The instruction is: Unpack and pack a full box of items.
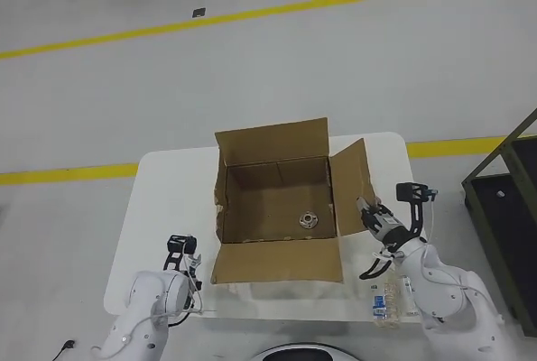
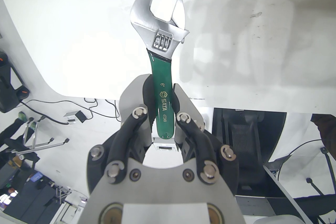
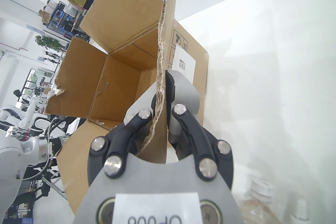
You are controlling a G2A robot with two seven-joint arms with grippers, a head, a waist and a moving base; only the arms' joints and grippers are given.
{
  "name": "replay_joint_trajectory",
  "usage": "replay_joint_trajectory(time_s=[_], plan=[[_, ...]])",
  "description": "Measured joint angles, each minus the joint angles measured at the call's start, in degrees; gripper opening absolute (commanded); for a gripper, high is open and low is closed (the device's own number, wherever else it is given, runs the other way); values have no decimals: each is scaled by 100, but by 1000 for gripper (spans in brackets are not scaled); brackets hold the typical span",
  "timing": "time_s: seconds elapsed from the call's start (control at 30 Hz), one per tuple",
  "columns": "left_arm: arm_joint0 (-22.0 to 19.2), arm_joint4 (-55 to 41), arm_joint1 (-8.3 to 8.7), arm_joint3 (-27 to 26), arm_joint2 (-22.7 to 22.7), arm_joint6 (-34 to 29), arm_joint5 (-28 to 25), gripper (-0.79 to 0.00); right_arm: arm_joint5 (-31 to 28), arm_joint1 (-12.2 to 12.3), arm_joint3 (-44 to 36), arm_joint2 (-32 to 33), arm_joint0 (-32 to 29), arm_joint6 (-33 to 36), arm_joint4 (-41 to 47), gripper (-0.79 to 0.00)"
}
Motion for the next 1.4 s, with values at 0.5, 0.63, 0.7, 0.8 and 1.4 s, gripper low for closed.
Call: replay_joint_trajectory(time_s=[0.5, 0.63, 0.7, 0.8, 1.4], plan=[[-374, -39, -68, 945, 286, 623, 201, -785, -43, 25, -80, 7, -83, 48, -19, -785], [-494, -21, -92, 1205, 386, 621, 284, -785, -42, 30, -88, -1, -78, 65, -25, -785], [-548, 7, -104, 1289, 447, 639, 298, -785, -36, 33, -88, -6, -71, 69, -33, -785], [-587, 86, -113, 1397, 493, 682, 367, -742, -25, 36, -88, -12, -62, 75, -33, -785], [-628, 175, -114, 1155, 536, 661, 136, 0, -19, 67, -118, 137, -71, 239, 224, -785]])
